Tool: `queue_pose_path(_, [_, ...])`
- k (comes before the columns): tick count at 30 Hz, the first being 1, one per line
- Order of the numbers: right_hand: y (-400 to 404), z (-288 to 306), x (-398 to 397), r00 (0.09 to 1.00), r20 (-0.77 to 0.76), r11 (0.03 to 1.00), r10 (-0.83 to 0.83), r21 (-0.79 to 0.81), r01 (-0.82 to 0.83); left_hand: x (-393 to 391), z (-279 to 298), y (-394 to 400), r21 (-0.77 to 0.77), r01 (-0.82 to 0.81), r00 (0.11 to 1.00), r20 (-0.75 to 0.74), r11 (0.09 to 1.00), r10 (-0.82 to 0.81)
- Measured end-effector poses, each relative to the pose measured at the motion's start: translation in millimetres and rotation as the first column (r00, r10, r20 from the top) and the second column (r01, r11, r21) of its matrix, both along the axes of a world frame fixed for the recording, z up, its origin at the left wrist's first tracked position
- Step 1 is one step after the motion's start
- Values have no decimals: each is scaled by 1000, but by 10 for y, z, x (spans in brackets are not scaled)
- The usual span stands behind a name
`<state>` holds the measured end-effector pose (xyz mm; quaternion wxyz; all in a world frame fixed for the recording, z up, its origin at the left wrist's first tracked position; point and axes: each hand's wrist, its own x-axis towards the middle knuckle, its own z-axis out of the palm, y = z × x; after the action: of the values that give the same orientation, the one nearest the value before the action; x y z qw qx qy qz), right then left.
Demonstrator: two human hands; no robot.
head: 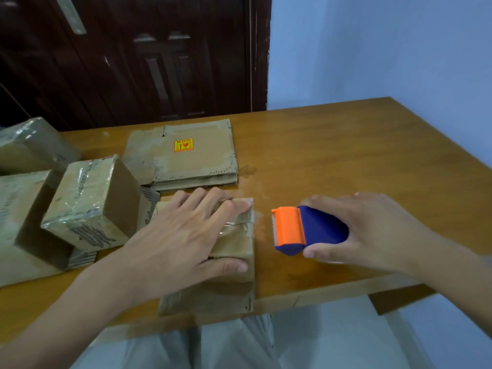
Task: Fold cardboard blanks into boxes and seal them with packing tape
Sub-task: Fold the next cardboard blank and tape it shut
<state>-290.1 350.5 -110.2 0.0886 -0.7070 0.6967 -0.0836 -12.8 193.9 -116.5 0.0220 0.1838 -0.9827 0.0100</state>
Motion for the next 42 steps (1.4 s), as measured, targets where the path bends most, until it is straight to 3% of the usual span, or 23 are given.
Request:
queue_pose_path(7, [-303, 264, 259, 953, -288, 992, 94, 108, -65, -20, 5, 0, 6, 19, 1000, -12, 1000, -19])
queue_pose_path(12, [-396, 543, 562, 815, -566, 992, 124, 68, -104, -33, 18, -18, 23, 17, 1000, -5, 1000, -17])
queue_pose_path(15, [-462, 455, 732, 759, -632, 988, 155, 104, -115, -40, 23, -11, 28, 25, 1000, -4, 999, -25])
queue_pose_path(19, [-527, 265, 659, 808, -588, 999, -44, -41, 25, -59, 32, 45, 17, -18, 1000, -20, 1000, 18])
queue_pose_path(21, [-531, 27, 583, 779, -587, 975, -220, -160, 155, -73, 33, 70, 17, -34, 999, -15, 999, 34])
queue_pose_path(23, [-520, -314, 531, 764, -531, 930, -368, -202, 307, -85, 58, 94, 45, -57, 998, 25, 997, 56])
queue_pose_path(26, [-482, -697, 535, 785, -403, 877, -471, -309, 368, -116, 103, 98, 79, -86, 986, 150, 993, 73])
queue_pose_path(30, [-370, -637, 772, 795, -154, 759, -587, -446, 474, -101, 78, 37, 143, -86, 980, 190, 986, 58])
queue_pose_path(32, [-314, -449, 1009, 838, 196, 739, -510, -399, 543, -62, 105, 3, 261, -81, 994, 92, 962, 59])
queue_pose_path(33, [-320, -345, 1139, 790, 442, 755, -424, -310, 578, -38, 143, -1, 405, -60, 997, -18, 912, 74])
queue_pose_path(34, [-359, -289, 1252, 668, 660, 782, -344, -191, 593, -12, 185, -16, 582, -7, 978, -166, 813, 127])
queue_pose_path(35, [-411, -262, 1344, 544, 784, 814, -300, -88, 575, 30, 234, -20, 713, 80, 925, -313, 696, 215])
queue_pose_path(36, [-456, -256, 1409, 503, 819, 837, -277, -51, 545, 92, 274, -16, 752, 149, 847, -432, 642, 310])
queue_pose_path(38, [-506, -294, 1468, 468, 843, 847, -264, -29, 530, 244, 255, 6, 672, 98, 667, -592, 734, 453])
queue_pose_path(40, [-516, -282, 1465, 397, 869, 833, -294, 29, 553, 360, 106, 78, 658, -90, 535, -602, 748, 593])
queue_pose_path(42, [-516, -266, 1478, 346, 882, 824, -319, 78, 561, 422, -112, 179, 799, -171, 481, -444, 577, 756])
